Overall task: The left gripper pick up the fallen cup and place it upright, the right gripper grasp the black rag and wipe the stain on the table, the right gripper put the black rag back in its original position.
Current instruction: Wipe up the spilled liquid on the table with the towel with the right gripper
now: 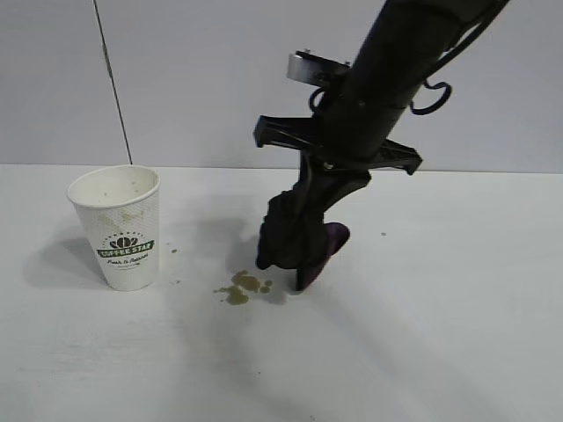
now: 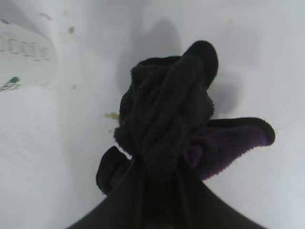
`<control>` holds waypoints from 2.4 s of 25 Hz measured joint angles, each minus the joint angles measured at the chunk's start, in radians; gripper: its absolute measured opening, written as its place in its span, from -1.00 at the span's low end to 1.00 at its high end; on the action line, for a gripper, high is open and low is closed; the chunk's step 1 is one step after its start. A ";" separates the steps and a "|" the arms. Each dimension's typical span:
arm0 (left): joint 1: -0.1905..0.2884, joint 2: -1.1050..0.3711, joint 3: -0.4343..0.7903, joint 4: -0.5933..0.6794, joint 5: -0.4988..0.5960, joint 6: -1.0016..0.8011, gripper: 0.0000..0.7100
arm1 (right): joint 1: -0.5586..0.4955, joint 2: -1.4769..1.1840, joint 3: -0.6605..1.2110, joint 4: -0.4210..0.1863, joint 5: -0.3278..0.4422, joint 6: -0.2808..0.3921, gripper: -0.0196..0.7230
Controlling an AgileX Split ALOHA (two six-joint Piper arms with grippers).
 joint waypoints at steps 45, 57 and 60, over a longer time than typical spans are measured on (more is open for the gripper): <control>-0.010 0.000 0.000 0.000 0.000 0.000 0.76 | 0.044 0.057 0.003 -0.100 -0.033 0.076 -0.75; -0.010 0.000 0.000 0.000 0.000 0.000 0.76 | 0.215 0.204 0.003 -0.086 -0.321 0.069 -0.75; -0.010 0.000 0.000 0.000 0.000 0.000 0.76 | 0.209 0.206 0.003 -0.129 -0.325 0.072 -0.75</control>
